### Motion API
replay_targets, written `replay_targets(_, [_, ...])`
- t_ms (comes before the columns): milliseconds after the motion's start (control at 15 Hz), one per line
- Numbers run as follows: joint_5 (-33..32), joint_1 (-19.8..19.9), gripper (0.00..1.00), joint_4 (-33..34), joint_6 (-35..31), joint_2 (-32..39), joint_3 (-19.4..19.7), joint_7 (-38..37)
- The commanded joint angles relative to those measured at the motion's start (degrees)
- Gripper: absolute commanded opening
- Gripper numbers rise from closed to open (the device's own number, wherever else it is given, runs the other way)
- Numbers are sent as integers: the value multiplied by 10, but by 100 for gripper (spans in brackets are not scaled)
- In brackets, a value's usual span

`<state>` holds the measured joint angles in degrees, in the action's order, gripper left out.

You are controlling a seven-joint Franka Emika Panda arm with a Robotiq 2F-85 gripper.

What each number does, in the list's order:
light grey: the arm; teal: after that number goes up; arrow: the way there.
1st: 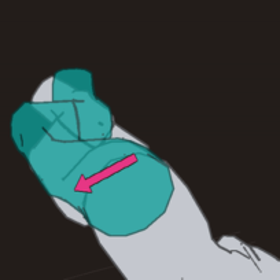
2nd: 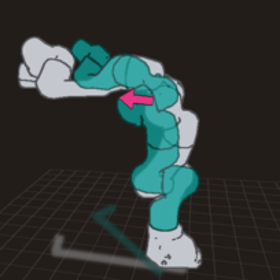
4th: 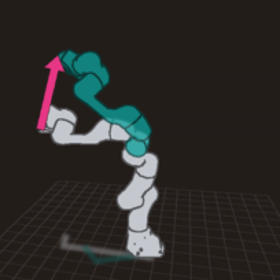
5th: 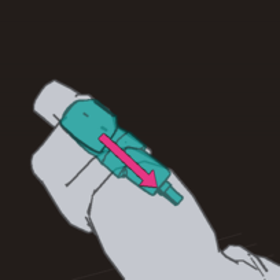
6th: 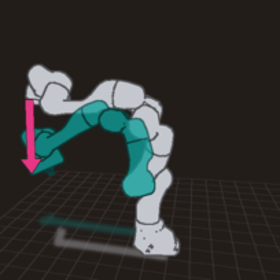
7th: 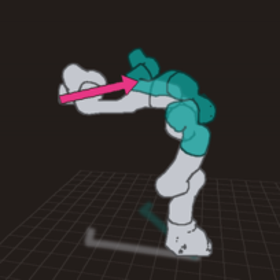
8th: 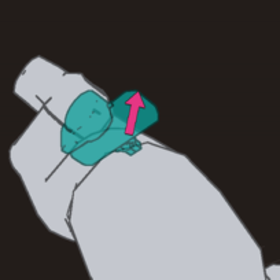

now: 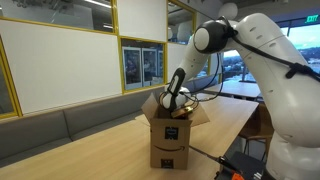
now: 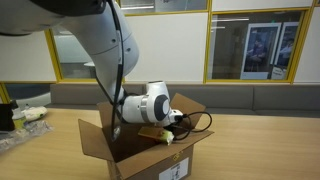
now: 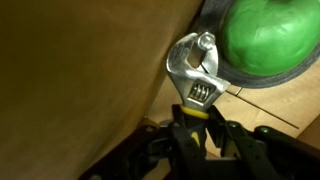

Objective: Pick up the masking tape, the green object and the shifting spanner from the table and put them in the carton box, then push the box to the left

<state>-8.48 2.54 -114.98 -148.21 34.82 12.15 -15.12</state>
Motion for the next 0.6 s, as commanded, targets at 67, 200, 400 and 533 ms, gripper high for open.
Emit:
replay_targets(67, [-4,14,19,93,34,60,34,4])
replay_targets(200, [0,27,19,129,53,84,41,6])
replay_targets(400, [1,46,19,189,87,122,51,5])
replay_targets(533, [3,58,19,222,108,140,53,5])
